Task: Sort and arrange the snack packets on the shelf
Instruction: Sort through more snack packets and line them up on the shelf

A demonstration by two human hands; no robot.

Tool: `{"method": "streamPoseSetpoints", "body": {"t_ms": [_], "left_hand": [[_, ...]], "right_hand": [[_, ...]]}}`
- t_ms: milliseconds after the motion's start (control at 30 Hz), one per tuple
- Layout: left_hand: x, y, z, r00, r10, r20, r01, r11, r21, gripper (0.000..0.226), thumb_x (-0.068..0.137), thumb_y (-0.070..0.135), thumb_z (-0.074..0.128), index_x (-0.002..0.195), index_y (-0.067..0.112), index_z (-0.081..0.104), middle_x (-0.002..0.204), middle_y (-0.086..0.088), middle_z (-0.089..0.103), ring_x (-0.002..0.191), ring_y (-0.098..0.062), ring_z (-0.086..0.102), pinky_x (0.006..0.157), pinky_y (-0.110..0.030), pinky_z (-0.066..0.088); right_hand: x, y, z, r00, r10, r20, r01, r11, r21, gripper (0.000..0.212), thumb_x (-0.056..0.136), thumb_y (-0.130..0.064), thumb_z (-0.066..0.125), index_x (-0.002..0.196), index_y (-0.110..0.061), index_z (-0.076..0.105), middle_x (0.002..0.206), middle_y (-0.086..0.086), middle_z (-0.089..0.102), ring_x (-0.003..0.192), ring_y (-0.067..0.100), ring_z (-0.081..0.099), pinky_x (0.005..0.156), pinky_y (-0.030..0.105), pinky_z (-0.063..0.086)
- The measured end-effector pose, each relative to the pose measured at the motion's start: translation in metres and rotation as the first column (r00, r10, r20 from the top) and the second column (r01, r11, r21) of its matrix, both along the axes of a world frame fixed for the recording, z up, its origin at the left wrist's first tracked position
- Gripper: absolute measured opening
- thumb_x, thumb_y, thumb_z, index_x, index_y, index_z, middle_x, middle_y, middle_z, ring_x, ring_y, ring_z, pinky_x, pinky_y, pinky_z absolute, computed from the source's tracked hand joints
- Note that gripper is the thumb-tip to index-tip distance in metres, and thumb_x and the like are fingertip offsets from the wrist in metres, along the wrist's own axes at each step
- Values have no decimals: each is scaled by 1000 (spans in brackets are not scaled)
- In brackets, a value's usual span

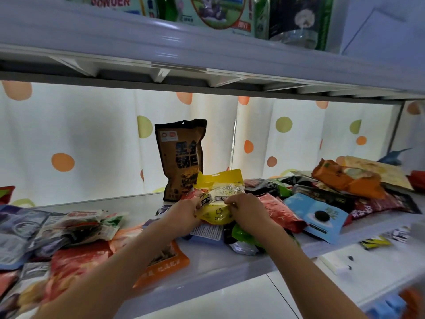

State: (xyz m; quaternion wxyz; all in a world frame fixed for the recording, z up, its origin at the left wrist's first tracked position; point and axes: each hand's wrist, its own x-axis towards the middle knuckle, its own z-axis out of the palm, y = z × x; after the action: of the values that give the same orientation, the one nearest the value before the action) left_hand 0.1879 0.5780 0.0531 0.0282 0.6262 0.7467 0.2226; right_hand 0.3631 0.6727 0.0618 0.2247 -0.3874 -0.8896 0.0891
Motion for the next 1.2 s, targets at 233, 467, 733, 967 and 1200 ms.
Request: {"method": "streamPoseSetpoints", "body": {"t_ms": [233,467,733,967,1200], "left_hand": [[-1,-1,-4,999,36,39,-36,999,8,27,79,31,70,100,18,60,90,0,66,79,-14,60,67,-30,47],[-7,-7,-10,989,64,136,-44,988,-146,56,68,47,80,114,24,59,106,2,67,95,-17,62,88,-35,52],[23,-31,-20,944,152,-295,-168,985,-30,82,65,59,74,127,17,41,126,-2,47,118,-23,45,96,-40,43],[32,-42,-20,691,6,-723,-69,996,-58,30,84,16,55,114,16,59,117,-5,61,106,-25,57,82,-37,49],[24,-61,-8,601,0,-799,41,999,31,18,60,17,83,68,20,67,67,0,64,57,-17,63,45,-27,46]], "right_hand": [[3,1,-5,996,15,-83,-17,1000,-21,32,96,-24,51,123,-28,67,124,-2,68,110,20,62,92,34,50],[8,-3,-13,989,82,-120,-82,997,5,33,97,-25,50,127,-23,64,128,0,66,114,22,60,97,34,47],[0,-3,-22,988,109,-110,-92,984,151,36,98,-22,46,130,-15,60,131,4,61,123,24,51,108,38,38],[7,-20,-30,994,75,-78,-62,986,155,42,101,-30,42,141,-19,48,145,5,49,137,26,38,115,41,31],[6,-32,-29,999,9,-37,-7,998,56,47,104,-34,34,151,-24,36,160,5,28,149,23,22,121,40,18]]}}
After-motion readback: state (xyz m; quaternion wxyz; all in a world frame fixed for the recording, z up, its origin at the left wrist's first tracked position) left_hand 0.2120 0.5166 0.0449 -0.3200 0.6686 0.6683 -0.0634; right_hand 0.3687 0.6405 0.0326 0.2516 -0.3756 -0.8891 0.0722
